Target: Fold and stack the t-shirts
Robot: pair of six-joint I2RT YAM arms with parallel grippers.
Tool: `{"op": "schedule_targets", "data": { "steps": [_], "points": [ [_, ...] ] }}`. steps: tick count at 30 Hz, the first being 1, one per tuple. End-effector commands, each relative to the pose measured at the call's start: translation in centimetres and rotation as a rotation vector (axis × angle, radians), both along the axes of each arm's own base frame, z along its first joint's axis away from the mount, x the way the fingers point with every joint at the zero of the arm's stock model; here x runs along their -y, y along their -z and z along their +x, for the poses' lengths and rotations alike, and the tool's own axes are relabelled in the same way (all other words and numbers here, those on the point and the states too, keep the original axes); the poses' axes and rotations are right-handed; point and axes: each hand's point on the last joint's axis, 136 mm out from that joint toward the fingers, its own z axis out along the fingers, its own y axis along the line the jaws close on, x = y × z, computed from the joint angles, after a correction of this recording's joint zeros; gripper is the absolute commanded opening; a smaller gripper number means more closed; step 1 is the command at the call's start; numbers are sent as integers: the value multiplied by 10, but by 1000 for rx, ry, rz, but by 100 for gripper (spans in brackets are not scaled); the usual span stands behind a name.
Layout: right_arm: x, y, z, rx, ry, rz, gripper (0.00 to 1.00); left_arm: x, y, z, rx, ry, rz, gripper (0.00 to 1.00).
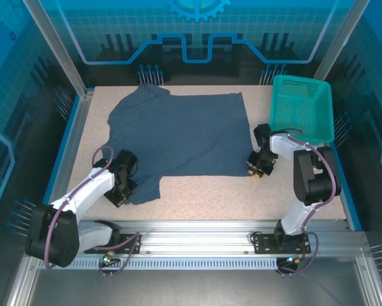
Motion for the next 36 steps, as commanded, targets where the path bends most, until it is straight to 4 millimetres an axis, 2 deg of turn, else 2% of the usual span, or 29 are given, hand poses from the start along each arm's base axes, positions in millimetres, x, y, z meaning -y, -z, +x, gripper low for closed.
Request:
{"op": "schedule_targets", "data": {
  "steps": [1, 3, 7, 10, 17, 21, 23, 25, 30, 31, 36],
  "points": [
    [-4, -3, 16, 51, -47, -10, 6, -1, -10, 11, 29, 16, 9, 0],
    [-4, -10, 17, 69, -72, -22, 1, -2, -17, 15, 49, 14, 15, 0],
    [0, -28, 2, 66, -111, -61, 0, -4, -33, 10, 66, -9, 24, 0],
    [5, -32, -20, 15, -120, -80, 0, -3, -37, -9, 47, -52, 15, 0],
    [11, -36, -72, -56, -154, -83, 0, -7, -42, -69, 28, -151, 29, 0],
    [11, -38, -99, -78, -166, -77, 0, -6, -49, -79, 57, -105, 34, 0],
    [11, -36, -105, -67, -157, -68, 0, 6, -48, -63, 107, -29, -2, 0],
    [8, -34, -101, -53, -152, -50, 0, 18, -52, -39, 176, 32, -39, 0],
    [5, -37, -85, -45, -155, -43, 0, 25, -80, 16, 268, 138, 38, 0],
    [3, -45, -73, -14, -156, -39, 0, 27, -83, 27, 280, 145, 32, 0],
    [3, -55, -46, 11, -148, -36, 0, 28, -96, 82, 349, 137, -16, 0]
  ]
}}
